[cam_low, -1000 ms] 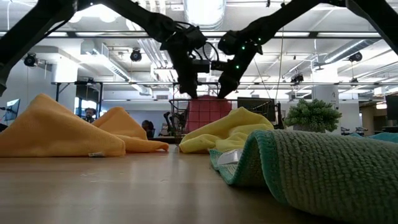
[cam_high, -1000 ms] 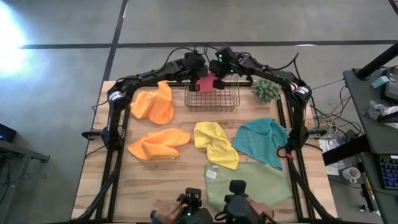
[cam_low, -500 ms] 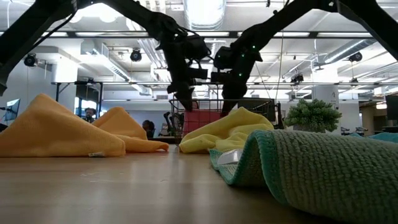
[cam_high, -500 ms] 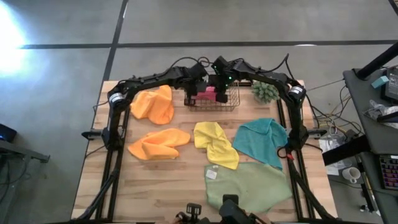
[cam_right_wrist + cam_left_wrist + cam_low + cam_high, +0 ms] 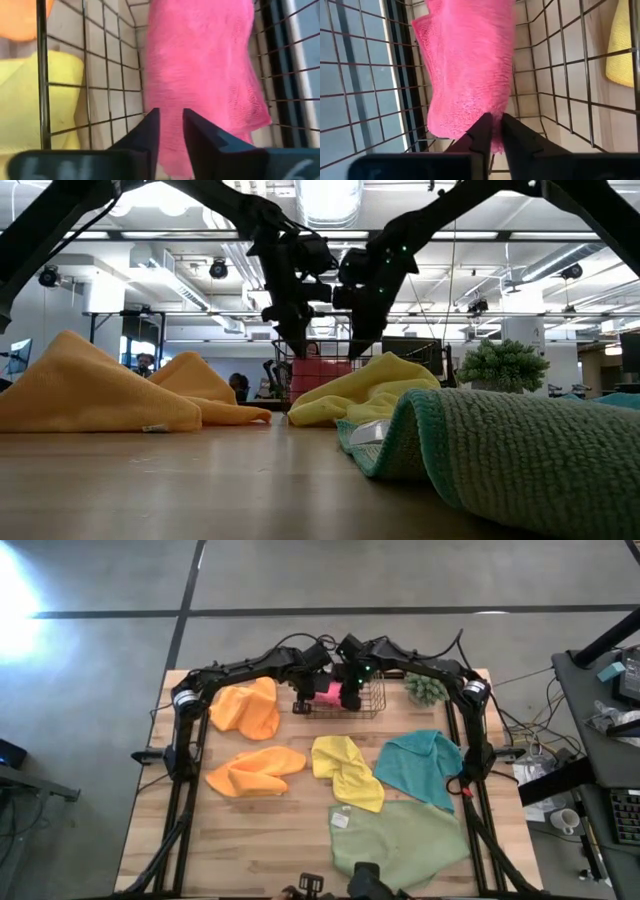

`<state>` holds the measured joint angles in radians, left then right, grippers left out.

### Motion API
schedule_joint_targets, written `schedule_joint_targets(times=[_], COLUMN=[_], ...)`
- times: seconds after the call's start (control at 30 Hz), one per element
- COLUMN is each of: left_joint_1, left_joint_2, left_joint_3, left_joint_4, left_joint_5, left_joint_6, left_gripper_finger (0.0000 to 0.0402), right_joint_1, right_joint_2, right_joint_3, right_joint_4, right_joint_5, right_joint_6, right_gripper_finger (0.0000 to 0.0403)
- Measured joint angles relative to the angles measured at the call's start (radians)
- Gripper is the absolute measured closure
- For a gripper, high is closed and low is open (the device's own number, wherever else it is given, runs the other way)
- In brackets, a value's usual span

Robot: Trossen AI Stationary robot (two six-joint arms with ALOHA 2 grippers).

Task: Fold microfiber towels
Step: Put the folded pink microfiber cloth into the gold wire basket, then fold the yellow microfiber cloth

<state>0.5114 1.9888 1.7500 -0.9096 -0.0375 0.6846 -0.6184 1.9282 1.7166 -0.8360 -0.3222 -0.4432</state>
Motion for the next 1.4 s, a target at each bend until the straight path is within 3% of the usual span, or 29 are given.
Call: schedule_joint_targets(times=[0.17,0.37,0.57,0.7,0.83,1.17,1.4], left_joint_1=[-0.001,-0.002,-0.002,-0.002,-0.013,-0.135,-0.277], left_joint_2=[-0.002,-0.046,-0.156,-0.235,-0.329,-0.645,-0.761], left_joint_3=[0.000,0.000,0.002,-0.008,-0.095,-0.524,-0.627], left_joint_4=[-0.026,-0.035,-0.064,-0.134,-0.154,0.015,0.041], left_joint_5=[0.000,0.003,0.003,0.006,0.011,0.019,0.018], left_joint_6=[-0.026,-0.050,-0.103,-0.210,-0.336,-0.555,-0.710], left_gripper_finger=[0.0302,0.0243,0.0233,0.0233,0.0233,0.0233,0.0233], right_joint_1=[-0.001,-0.006,-0.013,-0.012,-0.001,0.135,0.311], right_joint_2=[-0.004,-0.008,-0.008,-0.008,-0.029,-0.209,-0.393], right_joint_3=[0.037,0.094,0.178,0.270,0.302,0.108,-0.089], right_joint_4=[-0.012,-0.056,-0.172,-0.355,-0.476,-0.528,-0.394], right_joint_5=[0.000,0.008,0.010,0.008,0.002,0.001,0.025], right_joint_6=[-0.002,-0.013,-0.013,-0.013,-0.013,0.140,0.404], right_gripper_finger=[0.0262,0.0233,0.0239,0.0250,0.0261,0.0279,0.0289])
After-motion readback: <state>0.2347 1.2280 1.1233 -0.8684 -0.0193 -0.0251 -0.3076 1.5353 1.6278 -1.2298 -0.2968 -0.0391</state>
